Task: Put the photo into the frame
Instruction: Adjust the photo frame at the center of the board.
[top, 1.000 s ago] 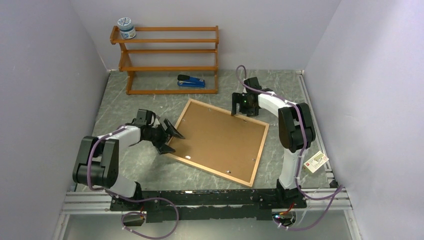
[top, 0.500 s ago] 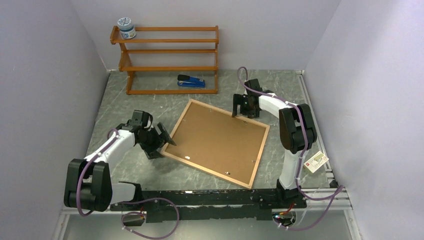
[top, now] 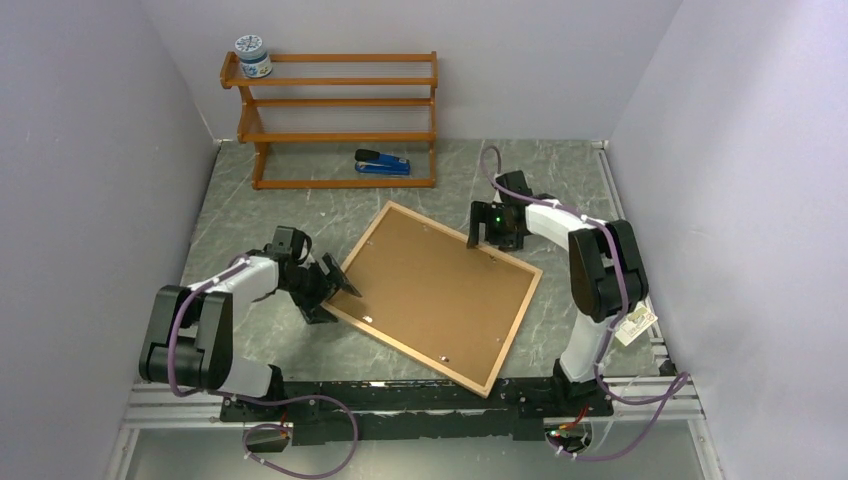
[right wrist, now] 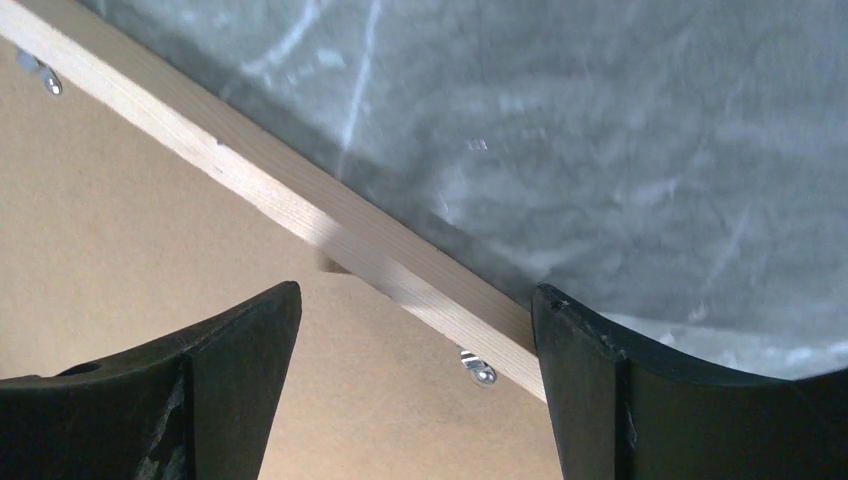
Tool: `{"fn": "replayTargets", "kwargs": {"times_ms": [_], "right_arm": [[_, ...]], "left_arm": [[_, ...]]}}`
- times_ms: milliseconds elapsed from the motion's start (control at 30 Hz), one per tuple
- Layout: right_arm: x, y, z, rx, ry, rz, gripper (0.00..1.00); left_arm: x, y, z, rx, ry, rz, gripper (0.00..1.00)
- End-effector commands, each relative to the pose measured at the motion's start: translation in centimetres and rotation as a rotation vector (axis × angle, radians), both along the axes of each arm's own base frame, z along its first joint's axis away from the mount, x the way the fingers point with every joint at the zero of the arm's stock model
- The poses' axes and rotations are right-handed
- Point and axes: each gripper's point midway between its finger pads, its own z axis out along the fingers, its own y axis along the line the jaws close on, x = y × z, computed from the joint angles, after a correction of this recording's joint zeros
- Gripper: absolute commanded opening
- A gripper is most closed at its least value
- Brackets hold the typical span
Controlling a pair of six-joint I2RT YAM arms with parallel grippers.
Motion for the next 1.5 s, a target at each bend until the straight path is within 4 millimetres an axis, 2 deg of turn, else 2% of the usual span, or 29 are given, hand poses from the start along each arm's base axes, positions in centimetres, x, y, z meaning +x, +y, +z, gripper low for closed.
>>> {"fn": "replayTargets", "kwargs": {"times_ms": [0,100,367,567,700,833,1000,1200,1467], "right_arm": [[-3.4,0.9,0.9,0.090,0.046,0.006,0.88],[-5.4,1.0,0.8,0.122,0.067,-0.001,0.88],[-9.7,1.4,1.5,0.223,0.082,-0.030,0.87],[-12.7,2.4,2.4,0.304,0.069,-0.077,0.85],[-14.3,4.9,2.9,0.412,0.079,-0.082,0.85],[-15.6,6.8,1.9,0.417,0.124,-0.079,0.84],[-14.5,6.6,2.0,0.346,0.105,-0.092,0.84],[-12.1,5.1,2.5,0.248,0.015,-0.161,0.84],[-7.3,6.9,3.5,0.225,-0.065,-0.100,0.84]], "left_arm": [[5.0,-0.6,1.9,-0.031,-0.154,-0.005,0.87],[7.6,-0.9,3.1,-0.065,-0.201,-0.027,0.86],[12.4,-2.7,3.3,-0.154,-0.231,-0.112,0.83],[13.8,-2.9,2.0,-0.155,-0.233,-0.128,0.81],[14.6,-2.3,0.8,-0.093,-0.233,-0.178,0.76],[14.5,-1.6,-0.2,-0.039,-0.204,-0.184,0.75],[15.2,-2.1,-0.4,-0.068,-0.186,-0.209,0.75],[16.1,-2.1,0.1,-0.063,-0.184,-0.224,0.74],[16.9,-3.5,0.7,-0.161,-0.158,-0.161,0.73]]}}
